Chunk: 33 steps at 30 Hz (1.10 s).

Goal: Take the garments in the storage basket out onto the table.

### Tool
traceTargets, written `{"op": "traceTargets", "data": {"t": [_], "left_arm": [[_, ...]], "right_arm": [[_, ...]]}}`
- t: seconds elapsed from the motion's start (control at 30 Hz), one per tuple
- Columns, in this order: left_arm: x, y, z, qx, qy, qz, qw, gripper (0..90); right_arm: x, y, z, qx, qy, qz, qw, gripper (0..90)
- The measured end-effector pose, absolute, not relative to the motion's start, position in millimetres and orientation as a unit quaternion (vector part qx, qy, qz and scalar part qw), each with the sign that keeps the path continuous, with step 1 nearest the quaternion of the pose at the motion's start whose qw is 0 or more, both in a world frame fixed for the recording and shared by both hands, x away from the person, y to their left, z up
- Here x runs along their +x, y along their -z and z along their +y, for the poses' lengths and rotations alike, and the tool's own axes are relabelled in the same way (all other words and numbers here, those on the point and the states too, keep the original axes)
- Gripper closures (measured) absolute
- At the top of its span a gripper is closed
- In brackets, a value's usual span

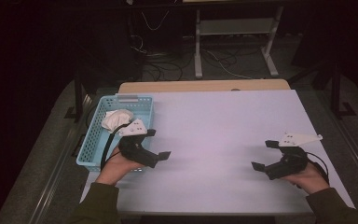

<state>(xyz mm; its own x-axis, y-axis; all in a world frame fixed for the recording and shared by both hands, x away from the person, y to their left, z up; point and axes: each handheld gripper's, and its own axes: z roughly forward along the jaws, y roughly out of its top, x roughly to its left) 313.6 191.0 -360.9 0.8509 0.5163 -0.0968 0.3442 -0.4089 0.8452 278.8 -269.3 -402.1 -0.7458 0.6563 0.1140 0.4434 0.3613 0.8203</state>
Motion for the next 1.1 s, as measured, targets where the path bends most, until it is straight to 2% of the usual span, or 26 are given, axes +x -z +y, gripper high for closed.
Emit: {"op": "traceTargets", "data": {"t": [1.1], "left_arm": [[334,348,201,0.83,-0.114,0.273,0.472,0.0]], "right_arm": [[279,402,-269,0.34,-0.452,0.816,0.119,0.0]]}}
